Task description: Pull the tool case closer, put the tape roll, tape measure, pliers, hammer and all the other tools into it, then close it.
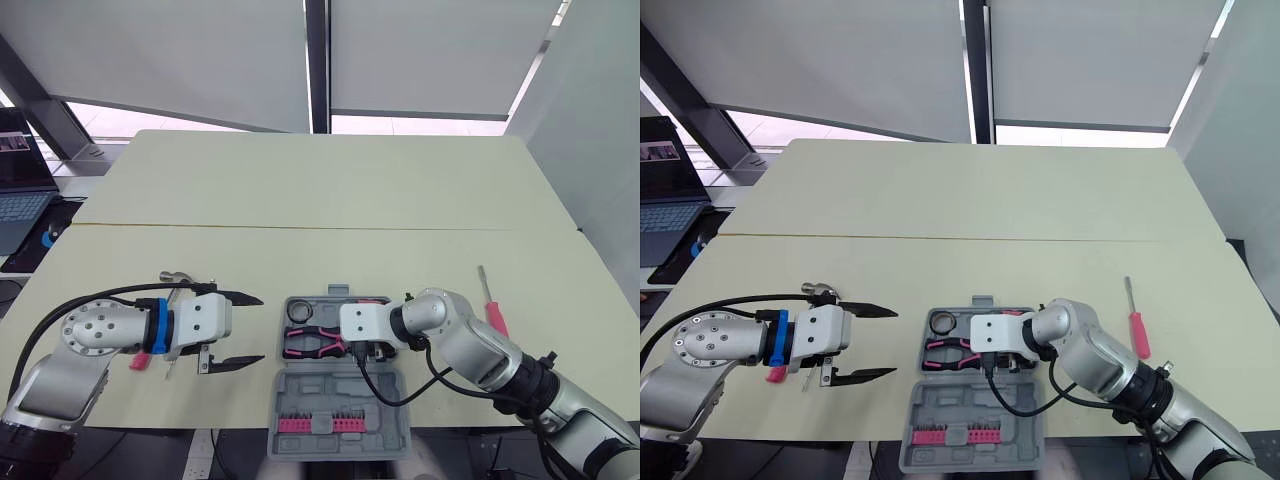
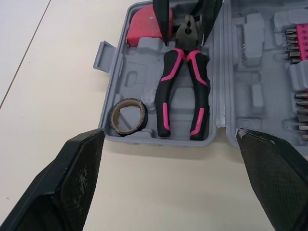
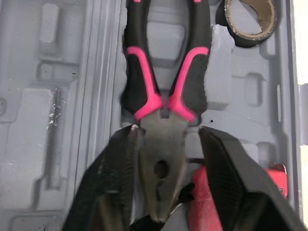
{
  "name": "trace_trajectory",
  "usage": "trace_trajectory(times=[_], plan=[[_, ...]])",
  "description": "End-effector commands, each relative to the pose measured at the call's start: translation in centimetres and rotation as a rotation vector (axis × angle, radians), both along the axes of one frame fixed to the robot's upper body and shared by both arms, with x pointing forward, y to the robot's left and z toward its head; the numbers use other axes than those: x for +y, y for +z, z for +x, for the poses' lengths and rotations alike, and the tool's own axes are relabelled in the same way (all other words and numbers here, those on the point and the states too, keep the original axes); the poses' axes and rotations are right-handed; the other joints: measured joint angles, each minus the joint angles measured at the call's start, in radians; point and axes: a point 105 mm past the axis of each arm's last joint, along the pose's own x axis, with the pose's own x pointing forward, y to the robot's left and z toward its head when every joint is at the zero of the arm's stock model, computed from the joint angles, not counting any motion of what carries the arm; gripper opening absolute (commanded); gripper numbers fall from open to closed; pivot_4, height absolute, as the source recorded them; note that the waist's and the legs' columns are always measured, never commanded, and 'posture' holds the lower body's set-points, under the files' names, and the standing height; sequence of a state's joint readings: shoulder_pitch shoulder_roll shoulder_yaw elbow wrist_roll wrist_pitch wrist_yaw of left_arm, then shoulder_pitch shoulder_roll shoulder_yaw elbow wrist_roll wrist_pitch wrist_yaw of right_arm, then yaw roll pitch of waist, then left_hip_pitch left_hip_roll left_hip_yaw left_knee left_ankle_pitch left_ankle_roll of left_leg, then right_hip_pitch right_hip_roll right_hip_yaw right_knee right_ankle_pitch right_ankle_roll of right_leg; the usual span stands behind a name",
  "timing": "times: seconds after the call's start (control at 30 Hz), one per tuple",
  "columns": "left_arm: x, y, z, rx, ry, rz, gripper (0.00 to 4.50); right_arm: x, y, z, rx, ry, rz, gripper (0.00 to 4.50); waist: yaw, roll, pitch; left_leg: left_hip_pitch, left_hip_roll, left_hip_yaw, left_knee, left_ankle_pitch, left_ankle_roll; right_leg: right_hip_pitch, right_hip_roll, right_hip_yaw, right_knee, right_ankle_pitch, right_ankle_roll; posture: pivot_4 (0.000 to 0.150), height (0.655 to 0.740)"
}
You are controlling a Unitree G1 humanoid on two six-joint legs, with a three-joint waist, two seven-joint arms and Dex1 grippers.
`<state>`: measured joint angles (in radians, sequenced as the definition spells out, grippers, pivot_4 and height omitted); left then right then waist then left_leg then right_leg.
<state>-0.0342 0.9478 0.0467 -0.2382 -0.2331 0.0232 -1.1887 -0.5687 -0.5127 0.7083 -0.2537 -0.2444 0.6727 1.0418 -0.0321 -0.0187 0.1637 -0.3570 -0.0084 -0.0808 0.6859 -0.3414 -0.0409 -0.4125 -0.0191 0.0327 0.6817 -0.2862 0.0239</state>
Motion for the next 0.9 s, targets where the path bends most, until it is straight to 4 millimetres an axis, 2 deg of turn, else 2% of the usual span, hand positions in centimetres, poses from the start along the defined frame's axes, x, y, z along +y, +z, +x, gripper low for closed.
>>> trace_trajectory(times=[0.03,0.17,0.23,0.33,0.53,0.7,0.9], plan=[[-0.4,0.6,0.1,-0.026,-0.005,0.007,4.50,0.6,2.9,-0.3,-0.012,0.046,0.096,3.09,0.000,0.000,0.000,0.000,0.000,0.000,0.000,0.000,0.000,0.000,0.000,0.000,0.000,0.000,0.000,0.150,0.7400],[-0.5,0.7,0.2,-0.027,-0.001,0.003,4.50,2.0,4.8,-0.2,-0.031,0.075,0.232,3.09,-0.001,0.000,0.000,0.000,0.000,0.000,0.000,0.000,0.000,0.000,0.000,0.000,0.000,0.000,0.000,0.150,0.7400],[-0.5,0.7,0.2,-0.026,0.000,0.003,4.50,2.5,5.1,0.0,-0.043,0.081,0.280,3.09,-0.001,0.000,0.000,0.000,0.000,0.000,0.000,0.000,0.000,0.000,0.000,0.000,0.000,0.000,0.000,0.150,0.7400],[-0.6,0.9,0.2,-0.026,0.007,-0.006,4.50,3.1,4.4,0.4,-0.024,0.051,0.327,2.57,0.000,0.000,0.000,0.000,0.000,0.000,0.000,0.000,0.000,0.000,0.000,0.000,0.000,0.000,0.000,0.150,0.7400],[-0.9,1.2,0.0,-0.020,0.014,-0.038,4.50,3.6,2.4,0.9,-0.025,0.030,0.329,1.10,0.000,0.000,0.000,0.000,0.000,0.000,0.000,0.000,0.000,0.000,0.000,0.000,0.000,0.000,0.000,0.150,0.7400],[-0.9,1.0,-0.2,-0.012,0.018,-0.038,4.50,3.8,0.9,0.8,-0.005,0.018,0.305,0.05,-0.001,0.000,0.000,0.000,0.000,0.000,0.000,0.000,0.000,0.000,0.000,0.000,0.000,0.000,0.000,0.150,0.7400],[-1.1,0.8,-0.3,0.002,0.026,-0.040,4.50,3.7,-0.7,0.6,0.016,0.011,0.257,0.01,0.000,0.000,0.000,0.000,0.000,0.000,0.000,0.000,0.000,0.000,0.000,0.000,0.000,0.000,0.000,0.150,0.7400]])
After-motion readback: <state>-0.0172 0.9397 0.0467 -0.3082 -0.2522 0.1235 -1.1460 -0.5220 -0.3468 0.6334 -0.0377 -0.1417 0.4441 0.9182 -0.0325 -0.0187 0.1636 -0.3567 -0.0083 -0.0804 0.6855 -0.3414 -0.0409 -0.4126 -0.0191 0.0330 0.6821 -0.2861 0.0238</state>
